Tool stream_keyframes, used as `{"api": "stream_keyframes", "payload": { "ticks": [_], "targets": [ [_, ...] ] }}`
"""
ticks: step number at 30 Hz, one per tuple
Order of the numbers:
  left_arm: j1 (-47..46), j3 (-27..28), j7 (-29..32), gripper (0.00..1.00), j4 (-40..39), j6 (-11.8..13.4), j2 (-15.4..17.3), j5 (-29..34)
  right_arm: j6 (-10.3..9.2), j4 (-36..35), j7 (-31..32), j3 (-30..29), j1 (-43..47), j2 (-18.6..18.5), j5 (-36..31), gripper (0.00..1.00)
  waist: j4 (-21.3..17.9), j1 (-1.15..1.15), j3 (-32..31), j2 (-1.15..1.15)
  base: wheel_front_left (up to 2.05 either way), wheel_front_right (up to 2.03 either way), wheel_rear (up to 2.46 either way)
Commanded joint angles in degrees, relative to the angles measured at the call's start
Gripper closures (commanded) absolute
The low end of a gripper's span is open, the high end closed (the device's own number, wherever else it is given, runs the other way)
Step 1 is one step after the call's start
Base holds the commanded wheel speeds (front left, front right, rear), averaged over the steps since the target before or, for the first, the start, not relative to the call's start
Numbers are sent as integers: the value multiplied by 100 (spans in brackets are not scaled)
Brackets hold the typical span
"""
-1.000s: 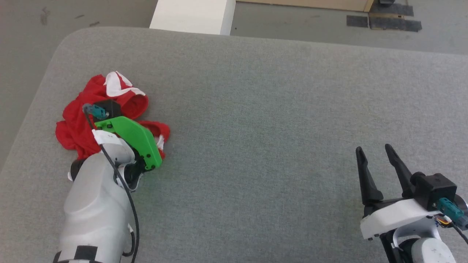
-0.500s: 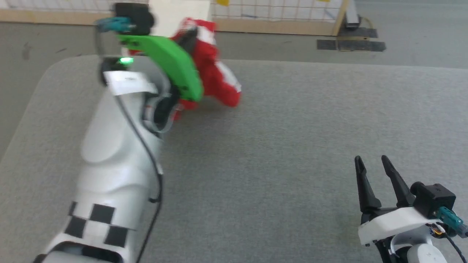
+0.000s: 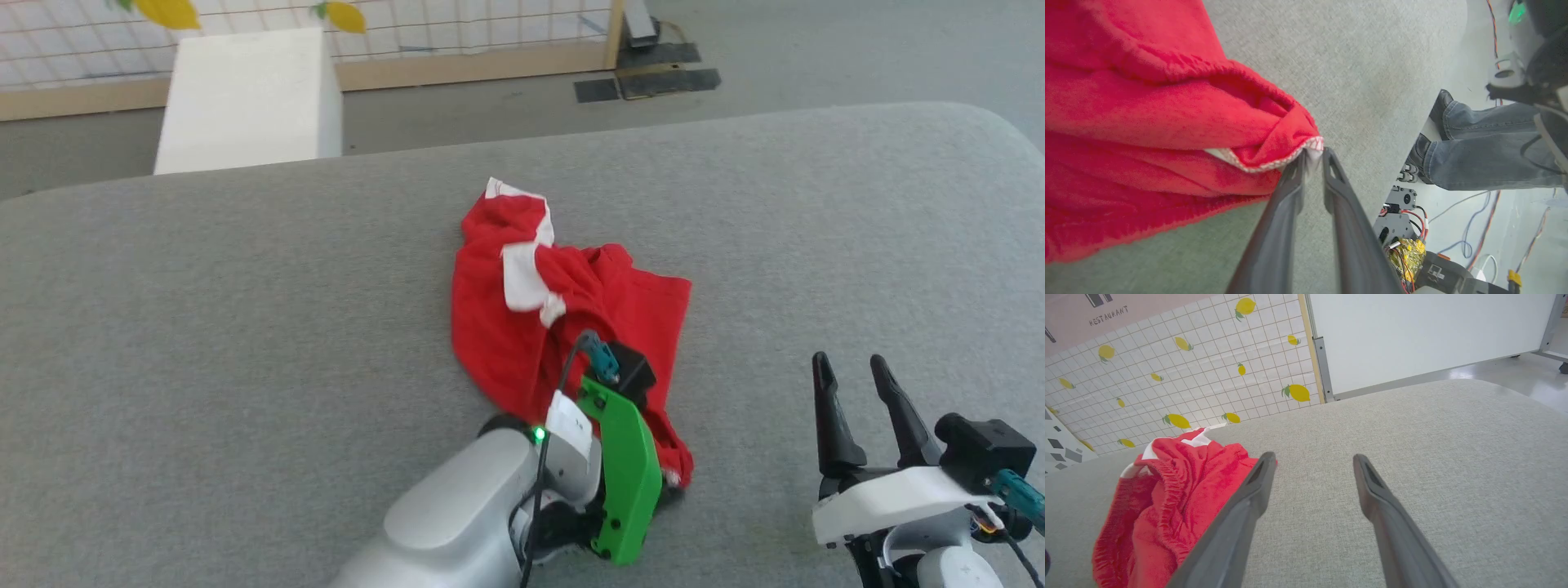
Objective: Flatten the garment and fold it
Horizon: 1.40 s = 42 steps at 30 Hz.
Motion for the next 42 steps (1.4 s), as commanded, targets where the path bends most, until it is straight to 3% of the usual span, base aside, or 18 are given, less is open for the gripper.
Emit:
{"api": "stream_keyframes", "payload": {
  "ticks": [1, 4, 9, 13, 18, 22, 26, 34, 42],
  "targets": [
    [77, -32, 68, 0, -36, -39, 11, -198, -8, 28, -64, -19, -55, -3, 42, 0, -171, 0, 67, 0, 0, 0, 0],
    [89, 67, -91, 0, -241, -36, 11, -538, -8, 66, -101, -96, -10, -3, 56, 0, -78, 0, 52, 0, 0, 0, 0],
    [-47, 925, -1417, 0, -570, -24, 36, -789, -8, 76, -97, -77, -19, -3, 12, 0, 171, 0, -72, 0, 0, 0, 0],
    [-56, 1674, -2645, 0, -716, 19, 408, -571, -8, 37, -53, -48, -26, -3, 8, 0, 393, 0, -241, 0, 0, 0, 0],
    [309, 2380, -4076, 0, -774, 344, 1008, -88, -8, -56, 103, 83, 32, -3, 43, 0, 661, 0, -442, 0, 0, 0, 0],
    [801, 2590, -4792, 0, -776, 658, 1460, 399, -8, -157, 275, 202, 88, -3, 81, 0, 778, 0, -537, 0, 0, 0, 0],
    [1372, 2746, -5055, 0, -963, 1035, 1665, 884, -8, -231, 486, 292, 111, -3, 102, 0, 837, 0, -560, 0, 0, 0, 0],
    [2485, 3462, -5106, 0, -1860, 1510, 1433, 1606, -8, -203, 1287, 497, -1, -3, -3, 0, 859, 0, -522, 0, 0, 0, 0],
    [3071, 3853, -5107, 0, -2358, 1472, 1155, 2088, -8, 360, 2562, 1282, -1052, -3, -70, 0, 982, 0, -282, 0, 0, 0, 0]
  ]
}}
